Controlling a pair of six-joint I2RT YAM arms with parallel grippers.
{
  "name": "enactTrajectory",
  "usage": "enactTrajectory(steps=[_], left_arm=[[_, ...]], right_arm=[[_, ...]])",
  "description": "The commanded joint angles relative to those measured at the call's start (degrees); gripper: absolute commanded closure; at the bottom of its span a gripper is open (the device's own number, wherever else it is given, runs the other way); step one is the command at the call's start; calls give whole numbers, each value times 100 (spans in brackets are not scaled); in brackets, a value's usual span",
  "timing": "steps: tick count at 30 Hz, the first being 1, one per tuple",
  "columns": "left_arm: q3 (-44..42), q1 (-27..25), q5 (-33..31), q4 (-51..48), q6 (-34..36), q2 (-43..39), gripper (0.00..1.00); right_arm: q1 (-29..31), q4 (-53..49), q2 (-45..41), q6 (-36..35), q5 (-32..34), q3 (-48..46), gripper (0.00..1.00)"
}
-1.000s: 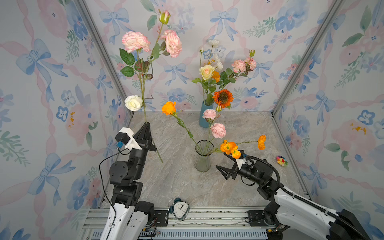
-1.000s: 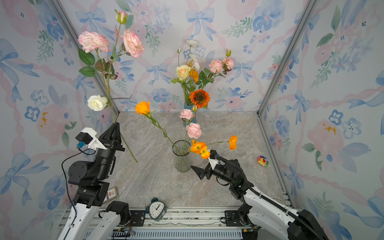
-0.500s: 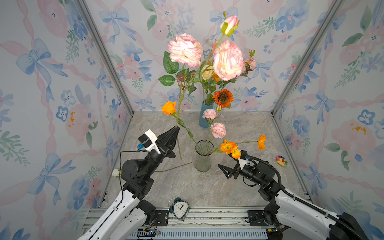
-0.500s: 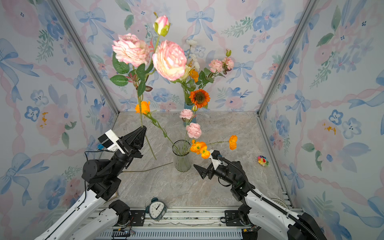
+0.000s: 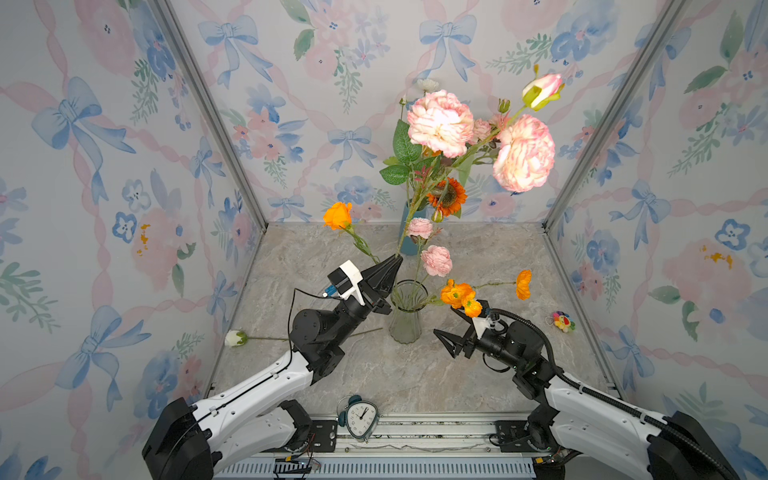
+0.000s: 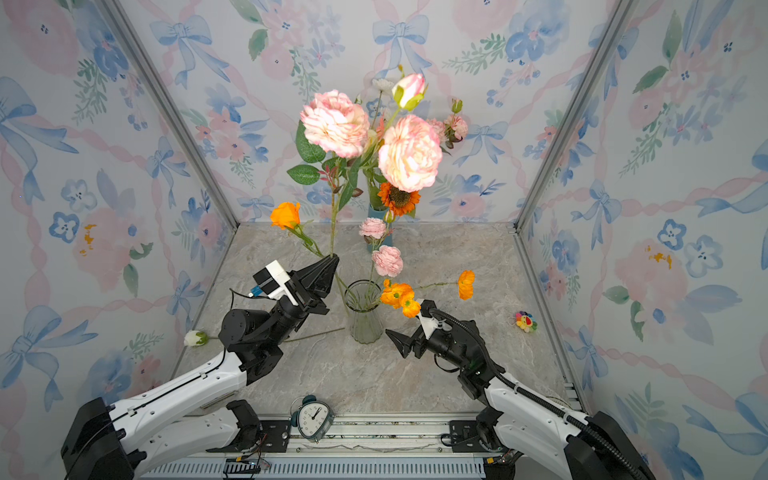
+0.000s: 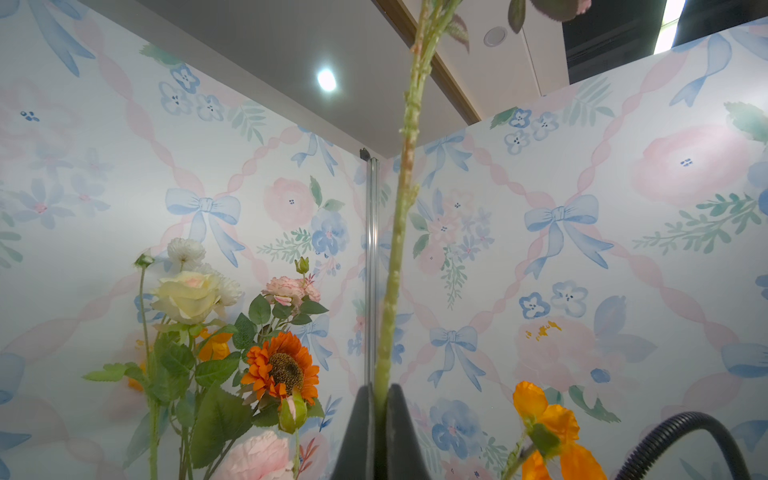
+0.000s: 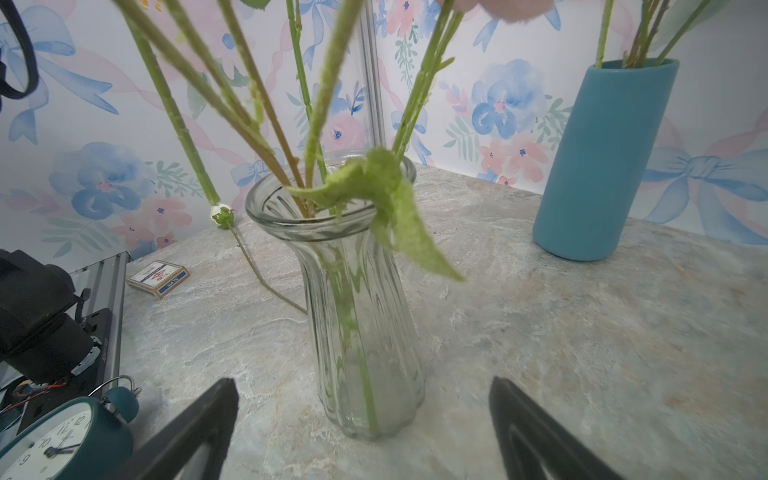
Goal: Arrange the flowers into the vase
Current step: 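Carry the pink roses over the glass vase with the left gripper, then lower the pink rose stems into the glass vase and open the left gripper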
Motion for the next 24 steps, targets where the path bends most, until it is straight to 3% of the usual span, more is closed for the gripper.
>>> enactTrajectory(steps=[1, 7, 14, 24], left_arm=[[526, -96, -210, 590, 251, 127, 100], [632, -96, -303, 594, 731, 683, 100], [282, -98, -295, 1284, 737, 1424, 100], [-908, -223, -809, 1733, 755, 1227, 100]], right_arm=[[-51, 152, -9, 19, -60, 50, 3], [-47, 167, -26, 9, -32, 25, 3], [-47, 526, 396, 59, -41, -2, 3], [-47, 694, 587, 109, -91, 22, 3]])
